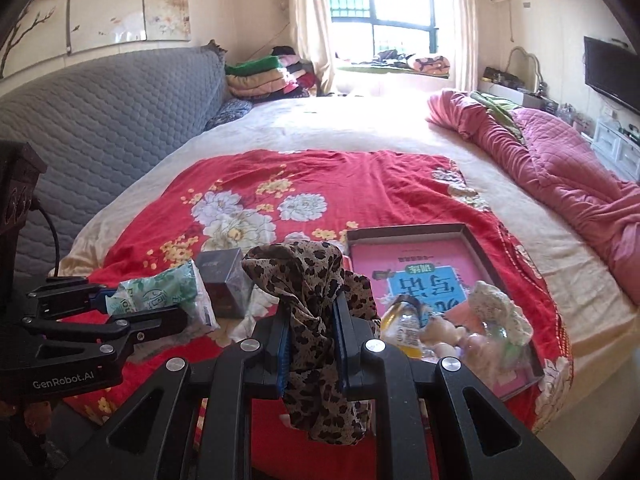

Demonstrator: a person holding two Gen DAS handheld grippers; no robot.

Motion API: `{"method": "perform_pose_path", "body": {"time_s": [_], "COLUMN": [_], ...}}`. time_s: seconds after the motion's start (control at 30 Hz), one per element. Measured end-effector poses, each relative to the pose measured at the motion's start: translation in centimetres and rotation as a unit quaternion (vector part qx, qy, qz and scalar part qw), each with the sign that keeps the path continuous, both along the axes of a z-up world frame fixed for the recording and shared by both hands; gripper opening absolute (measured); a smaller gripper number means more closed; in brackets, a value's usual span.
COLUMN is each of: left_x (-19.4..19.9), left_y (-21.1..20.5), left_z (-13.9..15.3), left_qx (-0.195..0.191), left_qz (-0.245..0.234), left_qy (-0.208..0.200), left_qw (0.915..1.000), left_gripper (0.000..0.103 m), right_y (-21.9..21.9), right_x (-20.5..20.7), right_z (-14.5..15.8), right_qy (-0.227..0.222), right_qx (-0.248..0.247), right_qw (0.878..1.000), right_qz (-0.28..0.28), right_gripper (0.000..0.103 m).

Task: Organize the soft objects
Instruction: 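Carry the wipes pack and leopard-print cloth toward the pink tray with both tools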

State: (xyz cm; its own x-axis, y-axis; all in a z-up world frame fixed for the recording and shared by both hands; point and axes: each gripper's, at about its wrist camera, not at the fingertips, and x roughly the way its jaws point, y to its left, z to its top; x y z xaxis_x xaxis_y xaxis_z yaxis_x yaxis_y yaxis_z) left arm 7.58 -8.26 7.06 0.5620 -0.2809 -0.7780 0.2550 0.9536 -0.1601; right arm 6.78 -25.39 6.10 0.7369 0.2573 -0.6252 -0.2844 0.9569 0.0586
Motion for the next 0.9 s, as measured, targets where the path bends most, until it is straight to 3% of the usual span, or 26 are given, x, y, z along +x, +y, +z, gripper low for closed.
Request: {"method": "perform_pose_path", "body": {"time_s": [0.4,0.9], "left_x": [0.4,5.5], "left_y": [-6.4,-12.0], "left_z": [0.8,-2.1], "left_qx": [0.019,0.012], "left_qz": [-0.045,-0.080], "left_qy": [-0.008,0.024], "left_qw": [0.9988,0.9964], "left_gripper": [0.039,0.039], "right_y": [-7.0,-13.1], "right_x": [-1.2,0.6], "right_z": [0.8,0.0], "right_qy": [-0.012,-0.001], "right_qx": [0.026,0.043], "right_qw": [0.997,0.991], "right_qz": [-0.068,-0.126], "right_gripper": [0.018,0.018]}}
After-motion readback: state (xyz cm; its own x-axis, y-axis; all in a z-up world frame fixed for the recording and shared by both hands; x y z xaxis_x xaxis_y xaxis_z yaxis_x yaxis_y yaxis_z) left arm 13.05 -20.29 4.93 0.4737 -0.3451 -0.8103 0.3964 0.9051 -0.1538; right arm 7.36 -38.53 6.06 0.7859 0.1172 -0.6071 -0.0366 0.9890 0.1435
